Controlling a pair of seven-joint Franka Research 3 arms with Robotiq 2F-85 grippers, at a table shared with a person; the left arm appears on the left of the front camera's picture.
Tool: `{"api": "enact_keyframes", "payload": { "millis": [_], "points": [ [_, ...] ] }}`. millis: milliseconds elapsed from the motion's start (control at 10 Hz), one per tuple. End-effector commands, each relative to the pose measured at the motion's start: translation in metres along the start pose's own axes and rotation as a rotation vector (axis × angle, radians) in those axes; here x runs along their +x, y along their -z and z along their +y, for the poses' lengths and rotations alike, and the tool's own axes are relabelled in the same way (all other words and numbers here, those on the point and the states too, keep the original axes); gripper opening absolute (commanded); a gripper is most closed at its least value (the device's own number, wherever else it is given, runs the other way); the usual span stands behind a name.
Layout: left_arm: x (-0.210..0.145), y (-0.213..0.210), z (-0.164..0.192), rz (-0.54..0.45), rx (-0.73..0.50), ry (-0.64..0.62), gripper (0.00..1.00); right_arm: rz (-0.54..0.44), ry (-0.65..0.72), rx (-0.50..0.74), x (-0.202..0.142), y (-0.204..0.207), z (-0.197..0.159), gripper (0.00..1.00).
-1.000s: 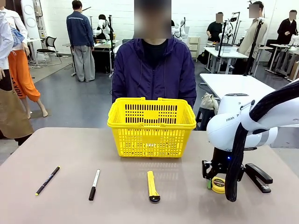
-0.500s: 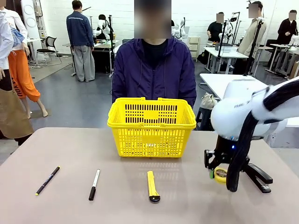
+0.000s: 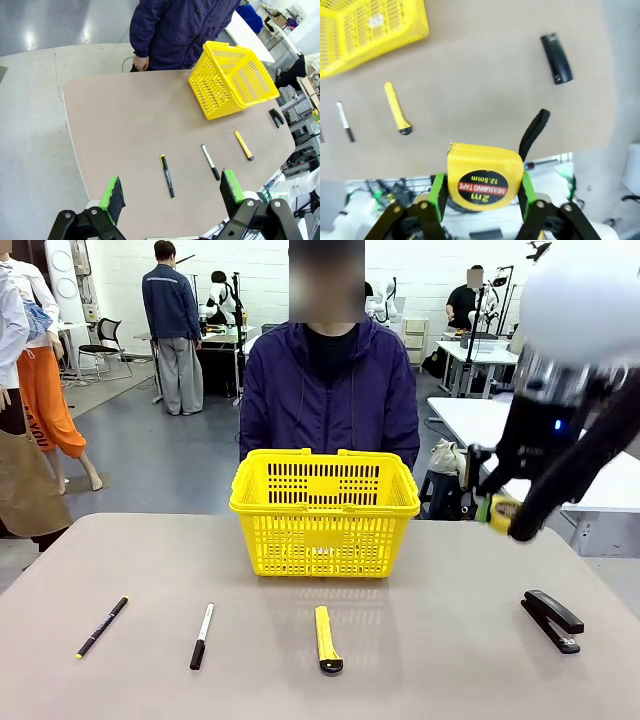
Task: Place the items the person wants into the basket.
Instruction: Pick up the item the person points to and place it in the Market Basket.
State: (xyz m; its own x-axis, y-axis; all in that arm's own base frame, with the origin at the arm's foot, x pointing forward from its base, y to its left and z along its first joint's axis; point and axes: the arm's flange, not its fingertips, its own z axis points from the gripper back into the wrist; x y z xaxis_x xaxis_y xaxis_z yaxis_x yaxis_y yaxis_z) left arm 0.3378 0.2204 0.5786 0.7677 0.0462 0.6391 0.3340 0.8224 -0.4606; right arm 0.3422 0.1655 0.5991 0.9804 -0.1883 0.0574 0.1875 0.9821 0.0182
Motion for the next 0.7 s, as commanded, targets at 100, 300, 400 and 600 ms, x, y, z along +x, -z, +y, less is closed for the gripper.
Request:
{"api": "enact_keyframes", "payload": {
  "millis": [100,300,400,600],
  "points": [
    [0.0,-0.001,0.002,-0.009,-0.013,0.018,1.0,0.037,0.058,-0.005,0.022,-0.004,0.019,0.0],
    [0.0,-0.001,0.002,-0.009,-0.013,0.018,1.0,0.001,0.022,-0.001,0.011,-0.013,0.013,0.0],
    [0.0,-0.001,0.002,-0.009,-0.013,0.018,1.0,0.001,0.022,-0.001,0.011,-0.013,0.013,0.0],
    [0.0,-0.001,0.002,-0.009,-0.013,0.018,1.0,0.001,0.022,-0.001,0.011,-0.013,0.013,0.0]
  ]
}}
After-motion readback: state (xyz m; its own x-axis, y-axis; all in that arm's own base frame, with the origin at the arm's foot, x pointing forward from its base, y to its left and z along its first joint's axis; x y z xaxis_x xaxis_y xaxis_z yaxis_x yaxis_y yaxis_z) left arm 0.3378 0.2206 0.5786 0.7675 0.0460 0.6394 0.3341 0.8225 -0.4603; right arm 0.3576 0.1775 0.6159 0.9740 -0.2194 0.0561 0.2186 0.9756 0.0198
